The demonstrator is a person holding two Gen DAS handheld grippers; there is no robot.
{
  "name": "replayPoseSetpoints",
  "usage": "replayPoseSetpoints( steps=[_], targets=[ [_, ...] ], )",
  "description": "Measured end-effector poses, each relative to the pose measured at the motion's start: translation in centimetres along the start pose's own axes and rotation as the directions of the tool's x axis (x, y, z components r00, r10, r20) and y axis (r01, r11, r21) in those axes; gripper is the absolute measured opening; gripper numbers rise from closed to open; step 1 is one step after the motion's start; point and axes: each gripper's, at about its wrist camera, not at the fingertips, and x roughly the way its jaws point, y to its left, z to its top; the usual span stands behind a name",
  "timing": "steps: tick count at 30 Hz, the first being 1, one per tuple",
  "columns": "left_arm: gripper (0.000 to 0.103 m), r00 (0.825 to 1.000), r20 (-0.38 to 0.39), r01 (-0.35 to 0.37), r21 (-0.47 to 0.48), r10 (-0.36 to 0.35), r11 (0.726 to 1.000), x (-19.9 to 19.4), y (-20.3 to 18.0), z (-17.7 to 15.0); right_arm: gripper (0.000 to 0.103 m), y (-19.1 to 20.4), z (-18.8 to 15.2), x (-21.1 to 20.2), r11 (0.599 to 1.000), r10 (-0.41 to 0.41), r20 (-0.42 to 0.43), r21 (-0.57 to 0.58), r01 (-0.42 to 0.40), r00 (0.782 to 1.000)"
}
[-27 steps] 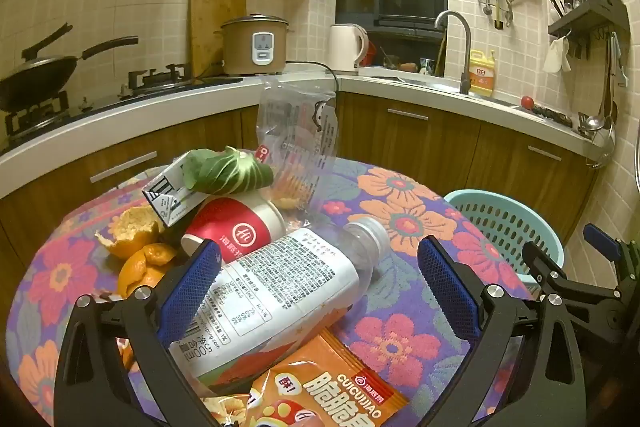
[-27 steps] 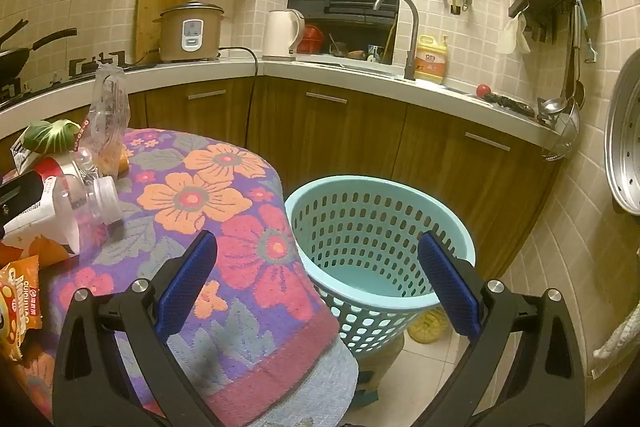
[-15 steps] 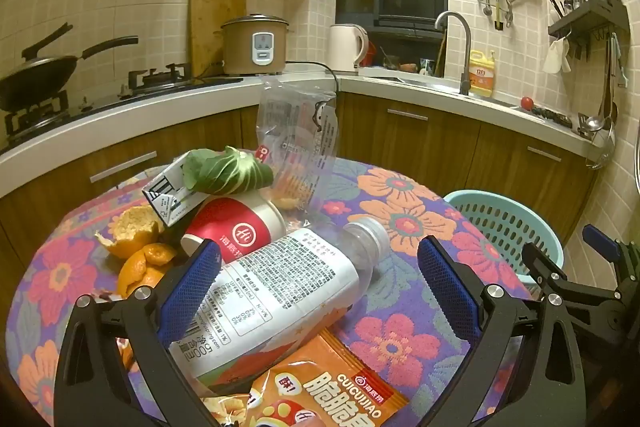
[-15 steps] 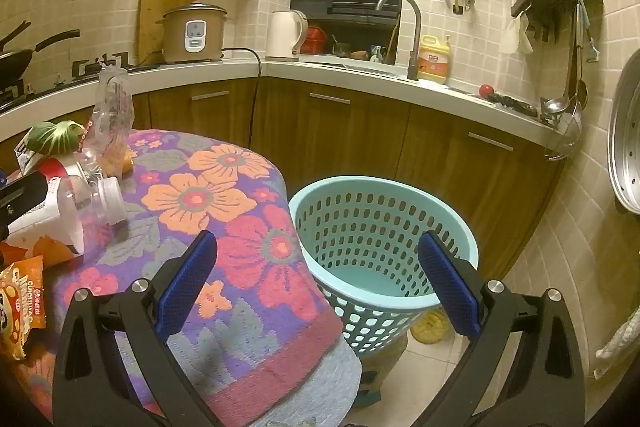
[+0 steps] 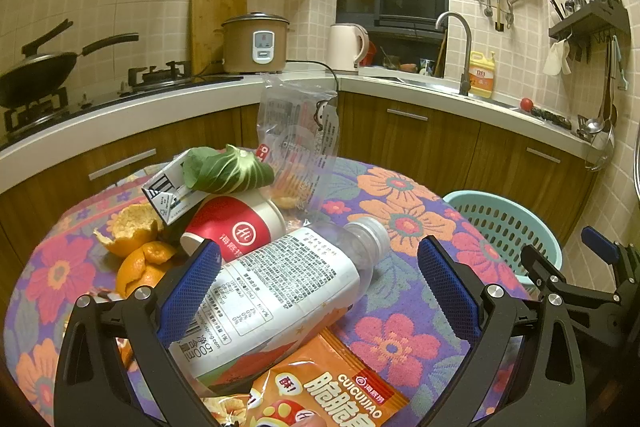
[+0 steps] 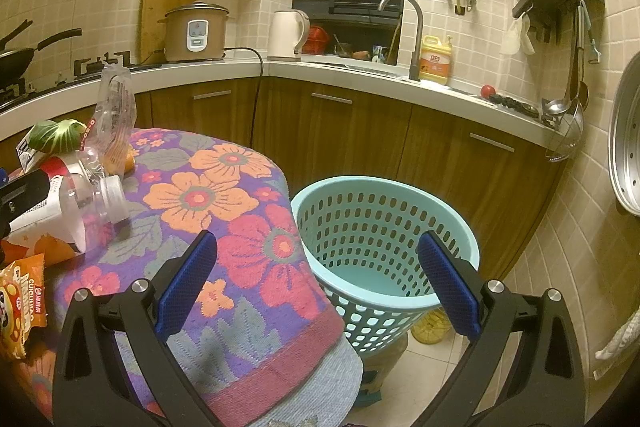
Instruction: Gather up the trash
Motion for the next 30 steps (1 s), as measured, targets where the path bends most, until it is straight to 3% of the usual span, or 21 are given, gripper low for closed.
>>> replayPoseSetpoints(
  steps=[30],
  targets=[
    [0.096,1.000,0.000,0.004,-0.005,-0.004,1.000,0.04,-0.31,-0.08,0.096,-0.03,0.05,-0.04,1.000,0.001,-0.001,-0.004,-0.001,1.000]
  ],
)
